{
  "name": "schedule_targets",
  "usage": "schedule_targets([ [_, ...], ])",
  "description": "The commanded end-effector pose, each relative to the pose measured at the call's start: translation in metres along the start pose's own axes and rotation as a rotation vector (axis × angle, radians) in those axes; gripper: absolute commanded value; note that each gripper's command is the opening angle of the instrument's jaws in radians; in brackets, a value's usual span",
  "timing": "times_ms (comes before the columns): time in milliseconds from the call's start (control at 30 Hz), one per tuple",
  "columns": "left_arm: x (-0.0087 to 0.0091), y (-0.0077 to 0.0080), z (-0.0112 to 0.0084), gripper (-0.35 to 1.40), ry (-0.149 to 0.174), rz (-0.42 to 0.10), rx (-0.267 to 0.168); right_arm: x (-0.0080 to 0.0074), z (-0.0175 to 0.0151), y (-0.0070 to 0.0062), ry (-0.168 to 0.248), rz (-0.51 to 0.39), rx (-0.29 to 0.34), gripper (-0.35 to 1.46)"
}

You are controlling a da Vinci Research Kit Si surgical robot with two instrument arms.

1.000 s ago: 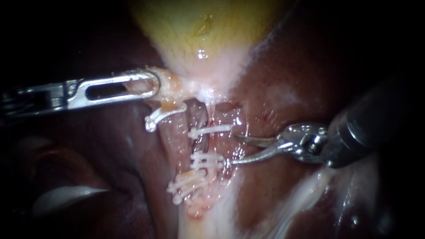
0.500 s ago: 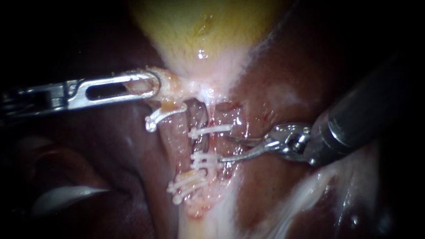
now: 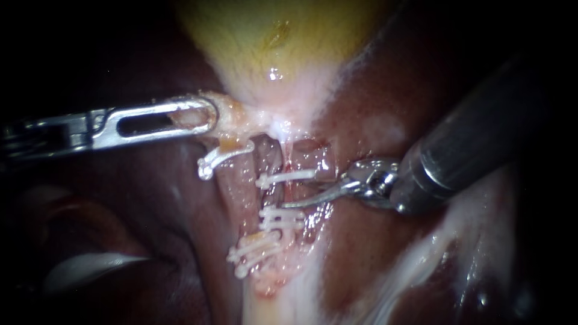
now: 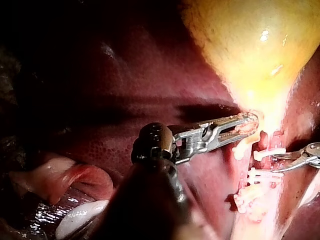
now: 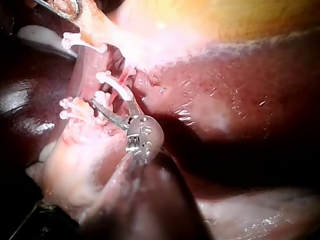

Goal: Go to the cutting position right tube

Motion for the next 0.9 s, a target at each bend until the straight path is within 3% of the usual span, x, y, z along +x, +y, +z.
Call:
schedule_targets([
  [33, 0.0000, 0.0000, 0.0000, -0.35, 0.000, 0.000, 0.000, 0.0000, 0.0004, 0.0001, 0.000, -0.002, 0.004, 1.42],
  [367, 0.0001, 0.0000, 0.0000, -0.35, 0.000, 0.000, 0.000, 0.0006, 0.0024, 0.0008, 0.026, -0.001, 0.064, 1.42],
  [900, 0.0001, 0.0000, 0.0001, -0.35, -0.001, 0.000, -0.001, 0.0009, 0.0025, 0.0010, 0.068, -0.015, 0.116, 1.44],
])
